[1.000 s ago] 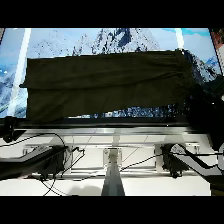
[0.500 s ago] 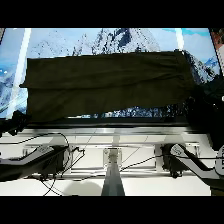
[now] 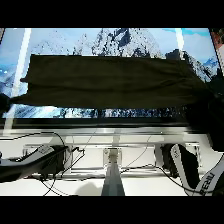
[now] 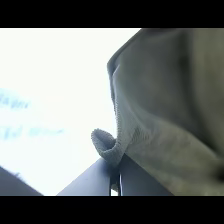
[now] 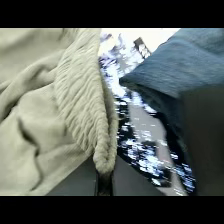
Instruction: Fold the clothes and pants, and hang the long-sleeved shirts on hangers.
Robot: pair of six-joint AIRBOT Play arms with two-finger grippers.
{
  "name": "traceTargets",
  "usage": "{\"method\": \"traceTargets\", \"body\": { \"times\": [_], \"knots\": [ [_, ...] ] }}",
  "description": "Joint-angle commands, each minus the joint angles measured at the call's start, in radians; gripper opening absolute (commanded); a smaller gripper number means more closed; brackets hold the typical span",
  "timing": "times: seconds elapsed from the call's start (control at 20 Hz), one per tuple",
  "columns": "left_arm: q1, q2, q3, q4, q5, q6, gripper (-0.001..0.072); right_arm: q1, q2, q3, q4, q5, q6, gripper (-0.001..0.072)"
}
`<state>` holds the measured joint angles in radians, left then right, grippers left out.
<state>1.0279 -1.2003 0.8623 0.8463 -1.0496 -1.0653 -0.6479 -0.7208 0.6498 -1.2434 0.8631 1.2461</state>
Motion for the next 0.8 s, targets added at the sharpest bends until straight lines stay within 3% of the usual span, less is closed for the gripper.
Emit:
{"method": "traceTargets", "body": {
  "times": [0.0,0.25,0.5,0.65,0.75],
  "knots": [
    [-0.003,0.001,0.153,-0.055,-0.081,0.000,0.0019,0.000,0.098,0.001,-0.125,0.076,0.060,0.0027],
    [-0.003,0.003,0.179,0.020,-0.132,0.000,0.0019,0.000,0.133,0.000,-0.210,0.286,0.061,0.0027],
    [-0.003,0.003,0.179,0.067,-0.141,-0.033,0.0019,0.000,0.224,0.000,-0.262,0.393,0.085,0.0027],
    [-0.003,0.003,0.179,0.104,-0.096,-0.046,0.0018,0.000,0.256,0.000,-0.259,0.354,0.128,0.0027],
    [-0.005,0.003,0.179,0.071,-0.006,-0.139,0.0018,0.000,0.252,0.000,-0.232,0.249,0.228,0.0027]
  ]
}}
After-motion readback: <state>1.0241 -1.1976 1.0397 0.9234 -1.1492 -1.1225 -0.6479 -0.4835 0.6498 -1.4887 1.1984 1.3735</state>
